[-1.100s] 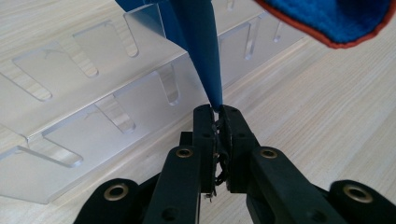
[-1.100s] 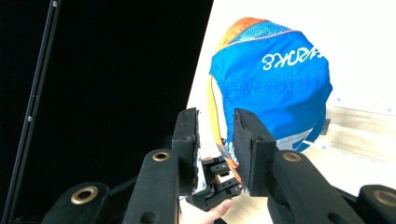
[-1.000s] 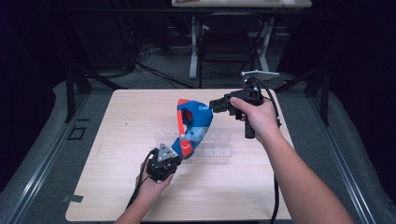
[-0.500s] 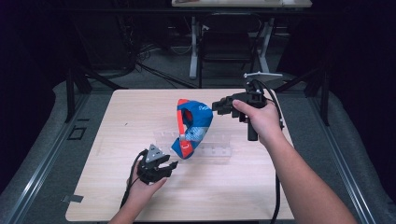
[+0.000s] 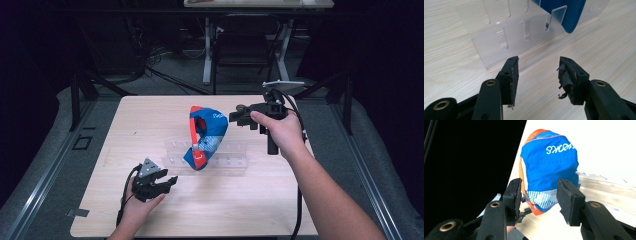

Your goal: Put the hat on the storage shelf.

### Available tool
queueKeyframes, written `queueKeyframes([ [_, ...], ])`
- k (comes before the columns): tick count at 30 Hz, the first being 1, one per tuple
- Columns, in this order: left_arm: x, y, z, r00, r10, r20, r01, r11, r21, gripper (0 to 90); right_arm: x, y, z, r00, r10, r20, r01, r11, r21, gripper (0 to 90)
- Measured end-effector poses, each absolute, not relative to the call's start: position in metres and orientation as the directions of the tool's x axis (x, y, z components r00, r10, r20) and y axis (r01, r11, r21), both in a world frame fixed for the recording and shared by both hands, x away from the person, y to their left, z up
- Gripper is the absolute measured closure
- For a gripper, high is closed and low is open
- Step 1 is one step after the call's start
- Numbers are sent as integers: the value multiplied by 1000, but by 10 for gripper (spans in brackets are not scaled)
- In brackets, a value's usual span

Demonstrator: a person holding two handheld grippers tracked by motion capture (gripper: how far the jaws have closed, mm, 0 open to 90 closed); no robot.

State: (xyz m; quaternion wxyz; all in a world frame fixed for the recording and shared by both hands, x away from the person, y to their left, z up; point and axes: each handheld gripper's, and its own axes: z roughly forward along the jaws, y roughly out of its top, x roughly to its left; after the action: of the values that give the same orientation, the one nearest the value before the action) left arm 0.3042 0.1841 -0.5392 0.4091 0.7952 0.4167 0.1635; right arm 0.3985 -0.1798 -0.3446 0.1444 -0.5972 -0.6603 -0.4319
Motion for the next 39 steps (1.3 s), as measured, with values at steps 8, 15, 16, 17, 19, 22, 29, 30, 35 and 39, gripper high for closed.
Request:
queueKeyframes([
  [8, 301, 200, -545, 574, 814, -87, 560, -313, 767, 505, 395, -180, -352, -241, 724, 646, 911, -62, 409, 541],
  [15, 301, 203, -546, 559, 822, -106, 620, -331, 711, 523, 391, -179, -362, -245, 775, 583, 911, -22, 412, 537],
  [16, 301, 203, -546, 558, 823, -105, 628, -336, 701, 523, 390, -179, -363, -249, 780, 575, 909, -17, 416, 536],
  [17, 301, 202, -547, 559, 823, -102, 635, -345, 692, 524, 389, -179, -364, -253, 787, 562, 907, -9, 421, 536],
  [19, 300, 202, -549, 561, 823, -94, 639, -358, 680, 526, 387, -179, -367, -259, 804, 535, 905, 9, 425, 536],
  [22, 299, 202, -549, 563, 823, -81, 641, -372, 671, 530, 383, -178, -373, -266, 825, 499, 902, 30, 431, 534],
  [29, 298, 201, -547, 556, 825, -99, 668, -373, 644, 534, 369, -176, -388, -290, 874, 389, 892, 99, 442, 522],
  [30, 298, 201, -547, 557, 825, -95, 669, -378, 640, 534, 367, -177, -391, -300, 877, 376, 889, 114, 442, 522],
  [35, 297, 201, -547, 564, 823, -71, 664, -400, 632, 533, 355, -179, -406, -315, 881, 353, 885, 138, 446, 509],
  [39, 296, 201, -547, 562, 824, -74, 666, -398, 631, 532, 348, -183, -420, -323, 887, 329, 884, 159, 441, 495],
])
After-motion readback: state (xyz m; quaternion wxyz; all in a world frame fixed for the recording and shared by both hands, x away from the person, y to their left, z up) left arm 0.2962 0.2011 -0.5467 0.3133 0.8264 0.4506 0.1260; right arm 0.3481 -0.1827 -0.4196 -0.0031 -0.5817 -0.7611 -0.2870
